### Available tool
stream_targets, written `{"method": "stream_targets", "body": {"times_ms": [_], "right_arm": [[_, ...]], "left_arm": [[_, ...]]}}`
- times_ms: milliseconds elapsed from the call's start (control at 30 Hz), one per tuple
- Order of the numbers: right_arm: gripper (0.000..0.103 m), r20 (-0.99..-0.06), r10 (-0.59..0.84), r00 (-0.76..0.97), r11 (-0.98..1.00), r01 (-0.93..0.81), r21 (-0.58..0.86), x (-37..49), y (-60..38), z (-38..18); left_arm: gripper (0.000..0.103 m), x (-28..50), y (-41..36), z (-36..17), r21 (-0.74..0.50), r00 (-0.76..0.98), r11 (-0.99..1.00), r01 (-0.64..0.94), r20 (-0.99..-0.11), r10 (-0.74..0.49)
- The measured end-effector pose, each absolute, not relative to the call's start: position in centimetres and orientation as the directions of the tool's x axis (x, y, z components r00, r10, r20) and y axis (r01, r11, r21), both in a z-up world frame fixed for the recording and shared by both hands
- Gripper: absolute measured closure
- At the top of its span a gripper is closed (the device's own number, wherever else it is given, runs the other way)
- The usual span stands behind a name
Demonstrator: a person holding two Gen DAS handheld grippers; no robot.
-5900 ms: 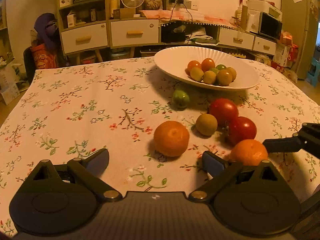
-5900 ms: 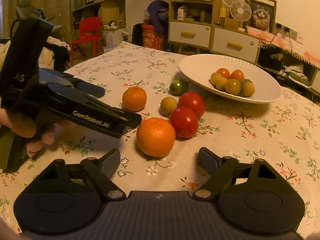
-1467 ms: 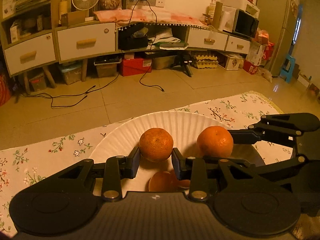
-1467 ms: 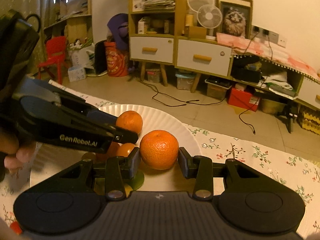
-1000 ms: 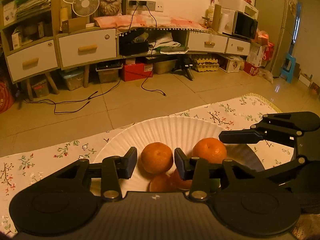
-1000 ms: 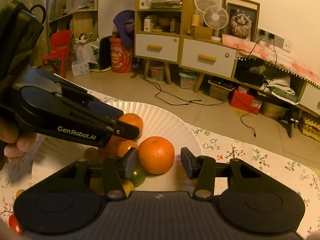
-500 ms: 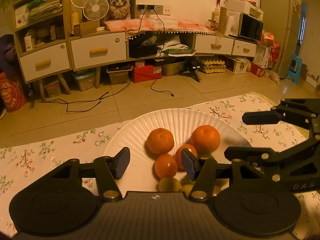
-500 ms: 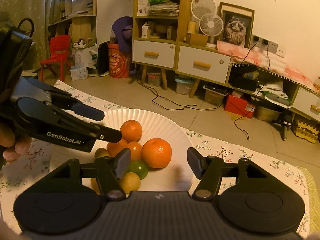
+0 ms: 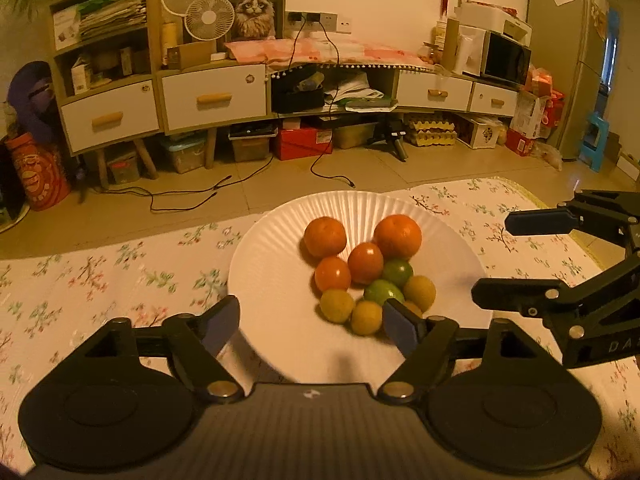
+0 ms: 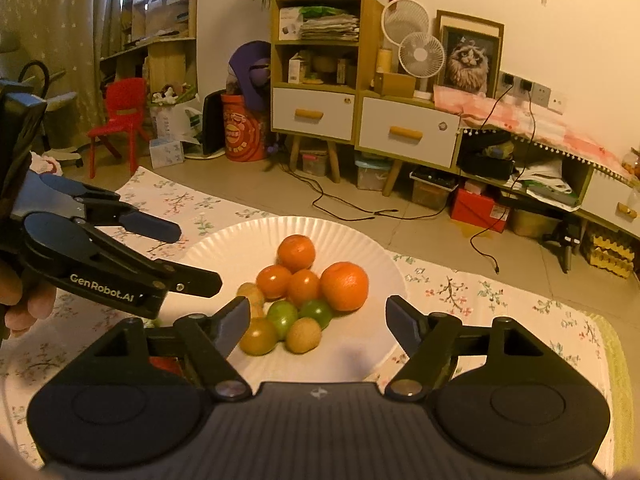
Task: Organize fruits
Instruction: 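Withdraw both grippers from the plate toward the remaining fruits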
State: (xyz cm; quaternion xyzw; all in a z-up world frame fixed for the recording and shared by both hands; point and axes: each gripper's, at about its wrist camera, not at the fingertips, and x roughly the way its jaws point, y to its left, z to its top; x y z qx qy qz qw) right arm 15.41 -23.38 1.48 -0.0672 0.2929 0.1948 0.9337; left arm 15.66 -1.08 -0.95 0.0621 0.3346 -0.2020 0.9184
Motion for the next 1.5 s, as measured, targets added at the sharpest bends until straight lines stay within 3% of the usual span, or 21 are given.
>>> {"method": "stream_targets", "body": {"times_ms": [700,1500], "right_arm": [[0.009,-0.590,0.338,0.733,0.915,-0.402,0.025,9.6,-22.0,0.8],[0.006,-0.627,0.351,0.695,0.915,-0.396,0.072,6.2,-19.8,-2.3]], "left_arm": [[0.001,9.8,2.1,-2.1,-0.034,0.686,0.945,0.324,-0.680,-0.260],[0.000,5.8,4.7,-6.0,-0.032,0.661,0.963,0.269,-0.721,-0.209]]}}
